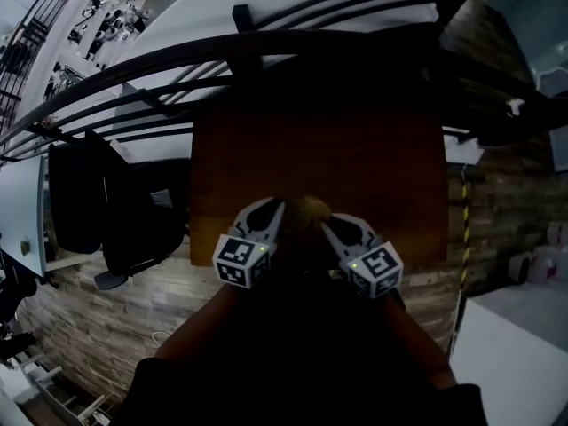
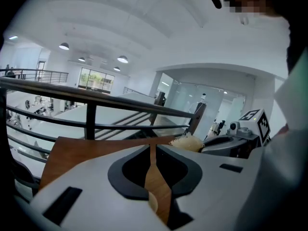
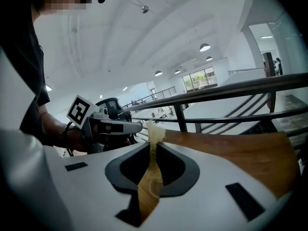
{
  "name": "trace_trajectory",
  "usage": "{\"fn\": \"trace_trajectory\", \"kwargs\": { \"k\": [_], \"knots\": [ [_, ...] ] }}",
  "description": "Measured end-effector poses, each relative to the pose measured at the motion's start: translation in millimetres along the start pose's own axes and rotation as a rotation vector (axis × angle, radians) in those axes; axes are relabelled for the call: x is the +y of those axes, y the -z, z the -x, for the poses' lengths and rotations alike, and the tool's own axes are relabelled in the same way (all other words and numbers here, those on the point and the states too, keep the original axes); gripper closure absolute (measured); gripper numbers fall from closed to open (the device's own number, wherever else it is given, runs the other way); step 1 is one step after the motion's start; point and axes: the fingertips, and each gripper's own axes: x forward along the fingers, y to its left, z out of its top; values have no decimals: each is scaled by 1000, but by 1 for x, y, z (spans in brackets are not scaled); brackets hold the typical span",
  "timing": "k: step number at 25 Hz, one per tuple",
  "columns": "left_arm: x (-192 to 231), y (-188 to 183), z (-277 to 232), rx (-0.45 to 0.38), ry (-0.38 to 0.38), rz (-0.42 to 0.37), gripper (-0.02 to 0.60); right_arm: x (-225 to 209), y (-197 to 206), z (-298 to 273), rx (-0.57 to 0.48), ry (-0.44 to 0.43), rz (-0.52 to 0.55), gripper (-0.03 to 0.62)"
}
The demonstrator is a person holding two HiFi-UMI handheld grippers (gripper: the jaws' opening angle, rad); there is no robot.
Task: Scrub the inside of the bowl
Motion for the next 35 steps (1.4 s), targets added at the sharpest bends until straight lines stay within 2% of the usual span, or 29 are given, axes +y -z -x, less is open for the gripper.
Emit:
{"fn": "trace_trajectory", "kwargs": {
  "k": [4, 10, 14, 19, 23, 35],
  "knots": [
    [23, 41, -25, 121, 36, 23, 527, -11, 14, -15, 45, 38, -34, 545],
    [48, 88, -48, 239, 56, 52, 489, -13, 30, -34, 72, 80, -82, 545],
    [58, 136, -66, 368, 81, 61, 472, -16, 40, -35, 91, 120, -125, 545],
    [69, 177, -91, 497, 69, 64, 440, -35, 46, -27, 95, 167, -149, 545],
    [71, 190, -100, 541, 73, 81, 422, -38, 51, -21, 99, 201, -195, 545],
    [78, 227, -119, 641, 47, 82, 434, -41, 64, -20, 94, 257, -238, 545]
  ]
}}
